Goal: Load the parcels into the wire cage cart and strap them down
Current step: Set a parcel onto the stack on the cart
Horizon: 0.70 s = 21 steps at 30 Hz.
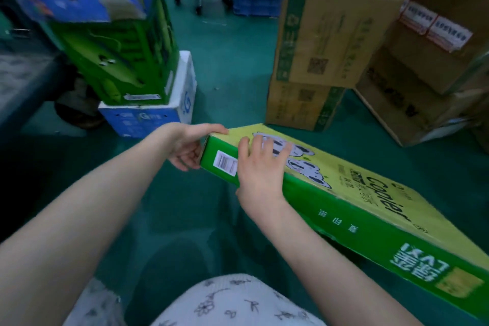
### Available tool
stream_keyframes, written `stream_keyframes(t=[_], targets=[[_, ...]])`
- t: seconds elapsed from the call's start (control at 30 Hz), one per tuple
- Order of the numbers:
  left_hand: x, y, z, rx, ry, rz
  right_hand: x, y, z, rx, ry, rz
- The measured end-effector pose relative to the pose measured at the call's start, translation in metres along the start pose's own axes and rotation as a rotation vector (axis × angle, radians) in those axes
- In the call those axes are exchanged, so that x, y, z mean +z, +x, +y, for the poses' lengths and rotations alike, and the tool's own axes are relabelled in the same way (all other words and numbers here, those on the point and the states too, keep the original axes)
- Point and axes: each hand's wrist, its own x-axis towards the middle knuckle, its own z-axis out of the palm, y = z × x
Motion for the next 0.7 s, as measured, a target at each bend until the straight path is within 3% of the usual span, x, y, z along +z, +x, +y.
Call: stream_keyframes(t=[0.13,0.33,0.47,0.7], targets=[[-0.04,-0.029,-0.049,-0.061,0.029,-0.028,-0.018,-0.002,-0.041,-0.103,0.035,0.172],[-0.084,-0.069,-0.122,-0.093,-0.156,0.102,-0.06,0.006,-0.1,-0.37,0.036,-0.026],[-0.087,-0.098,-0.152,-0.067,-0.227,0.103,-0.088,0.008,-0.134,-0.43,0.059,-0.007],[-0.119,-0.158,-0.217,-0.01,-0.446,0.45,-0.169,-0.002,-0.196,-0.6,0.195,0.04]])
